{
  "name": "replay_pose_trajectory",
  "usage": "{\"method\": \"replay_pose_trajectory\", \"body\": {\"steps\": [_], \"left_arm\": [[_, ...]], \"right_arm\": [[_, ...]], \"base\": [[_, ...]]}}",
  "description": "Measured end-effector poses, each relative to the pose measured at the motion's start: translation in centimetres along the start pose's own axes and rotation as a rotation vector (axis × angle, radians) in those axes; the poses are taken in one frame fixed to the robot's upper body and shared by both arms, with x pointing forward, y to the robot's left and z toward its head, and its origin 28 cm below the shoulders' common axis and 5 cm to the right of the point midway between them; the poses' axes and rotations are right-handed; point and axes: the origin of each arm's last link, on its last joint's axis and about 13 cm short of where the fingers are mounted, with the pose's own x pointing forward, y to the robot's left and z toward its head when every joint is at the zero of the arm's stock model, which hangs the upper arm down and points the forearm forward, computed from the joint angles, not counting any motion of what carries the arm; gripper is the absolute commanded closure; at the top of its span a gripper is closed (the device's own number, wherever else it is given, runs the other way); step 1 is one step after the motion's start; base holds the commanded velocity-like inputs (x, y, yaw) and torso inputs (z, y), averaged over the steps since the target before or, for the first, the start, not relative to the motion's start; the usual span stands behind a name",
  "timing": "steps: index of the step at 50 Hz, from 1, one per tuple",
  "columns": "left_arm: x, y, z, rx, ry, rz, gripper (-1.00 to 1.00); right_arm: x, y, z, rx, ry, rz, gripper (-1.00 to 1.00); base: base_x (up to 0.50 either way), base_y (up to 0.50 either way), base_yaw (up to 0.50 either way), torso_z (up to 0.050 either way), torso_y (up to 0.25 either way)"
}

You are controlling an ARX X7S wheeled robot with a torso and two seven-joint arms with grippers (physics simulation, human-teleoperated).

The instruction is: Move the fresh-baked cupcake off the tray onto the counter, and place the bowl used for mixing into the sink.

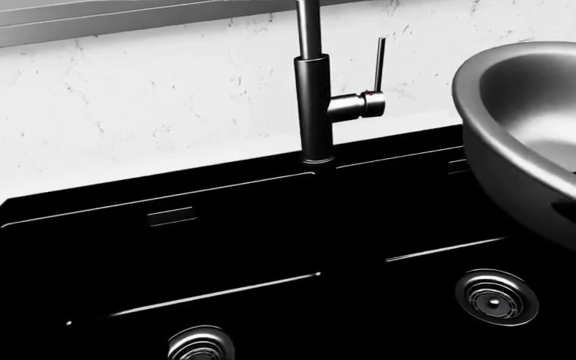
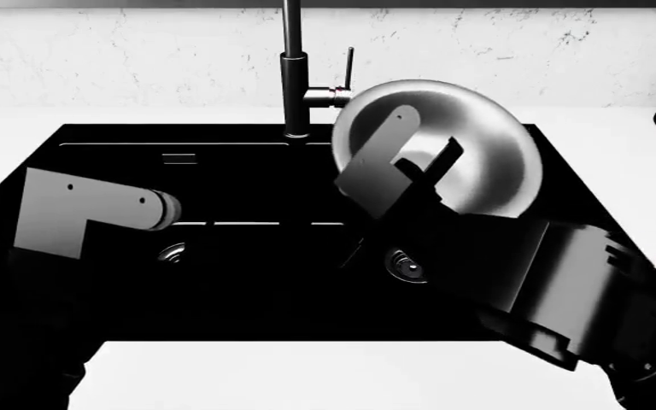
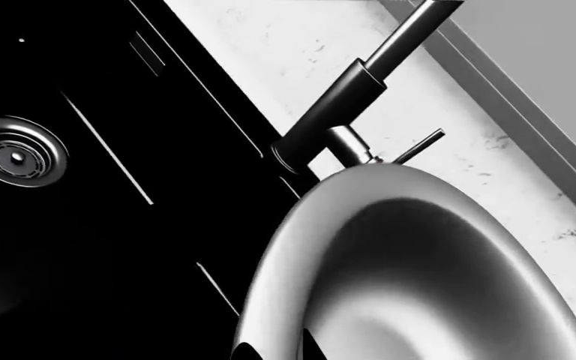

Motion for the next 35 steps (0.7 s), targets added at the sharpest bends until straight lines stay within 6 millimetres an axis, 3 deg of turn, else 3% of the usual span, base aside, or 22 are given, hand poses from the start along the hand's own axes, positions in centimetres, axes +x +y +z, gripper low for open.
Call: {"method": "replay_pose_trajectory", "body": {"steps": [35], "left_arm": [[0.5, 0.1, -0.7, -0.017, 0.008, -0.003, -1.0]], "right_arm": [[-0.9, 0.9, -3.0, -0.173, 0.112, 0.213, 1.0]], "base": [[0.0, 0.0, 0.0, 0.0, 0.001]]}}
